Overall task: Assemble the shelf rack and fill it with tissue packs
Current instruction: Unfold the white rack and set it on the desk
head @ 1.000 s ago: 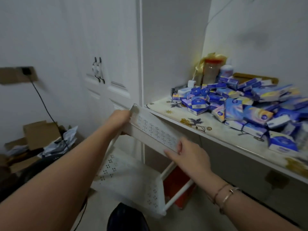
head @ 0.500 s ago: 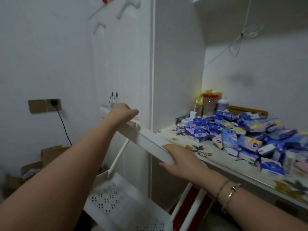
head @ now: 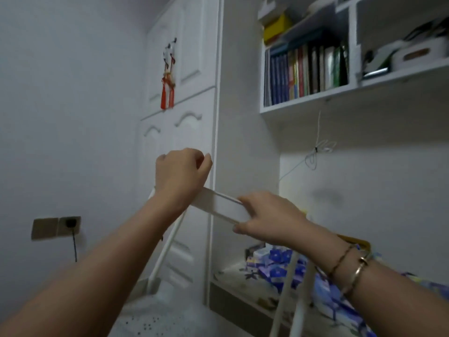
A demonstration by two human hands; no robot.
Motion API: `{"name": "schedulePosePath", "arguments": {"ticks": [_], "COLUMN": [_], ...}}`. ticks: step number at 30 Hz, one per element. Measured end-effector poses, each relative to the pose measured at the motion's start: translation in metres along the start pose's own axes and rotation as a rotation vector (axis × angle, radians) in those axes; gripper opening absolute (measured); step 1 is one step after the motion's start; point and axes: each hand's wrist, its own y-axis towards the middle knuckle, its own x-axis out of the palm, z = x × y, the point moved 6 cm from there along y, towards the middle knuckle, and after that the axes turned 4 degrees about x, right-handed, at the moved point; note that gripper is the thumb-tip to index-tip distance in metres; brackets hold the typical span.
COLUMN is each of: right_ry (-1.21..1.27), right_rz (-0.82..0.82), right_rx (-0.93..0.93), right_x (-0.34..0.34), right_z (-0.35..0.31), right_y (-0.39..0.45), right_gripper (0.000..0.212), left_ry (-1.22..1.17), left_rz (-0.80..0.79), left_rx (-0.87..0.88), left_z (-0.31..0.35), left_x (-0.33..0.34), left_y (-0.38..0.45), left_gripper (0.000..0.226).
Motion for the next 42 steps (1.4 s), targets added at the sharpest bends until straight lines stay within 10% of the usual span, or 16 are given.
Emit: {"name": "schedulePosePath", "arguments": {"ticks": [7,13,27,42], "right_ry": [-0.234,-0.312,-0.440,-0.343], "right_rz": [0.228,0.353,0.410,0.486], "right_rx": [0.102,0.278,0.912,0.940], "right_x": [-0.085,-0.125,-0.167,-0.173], "right_z": [0.048,0.109,0.250,0.267], "right_y": [0.006,-0.019,-0.146,-0.186], "right_gripper": [0.019,0.022,0.013,0.032], "left_ry": [-0.141,-0.412,-1.174,-1.330], "left_rz": [0.057,0.007,-1.235,-1.019], "left_rx": [0.176,0.214,0.475,0.378], "left_z": [0.055,0.122,0.354,0.386], "left_x": [0.005,0.058,0.179,0.211], "left_y": [0.024,0.018,-0.158,-0.210], "left_gripper": [0.030,0.064,0.046,0.036]}}
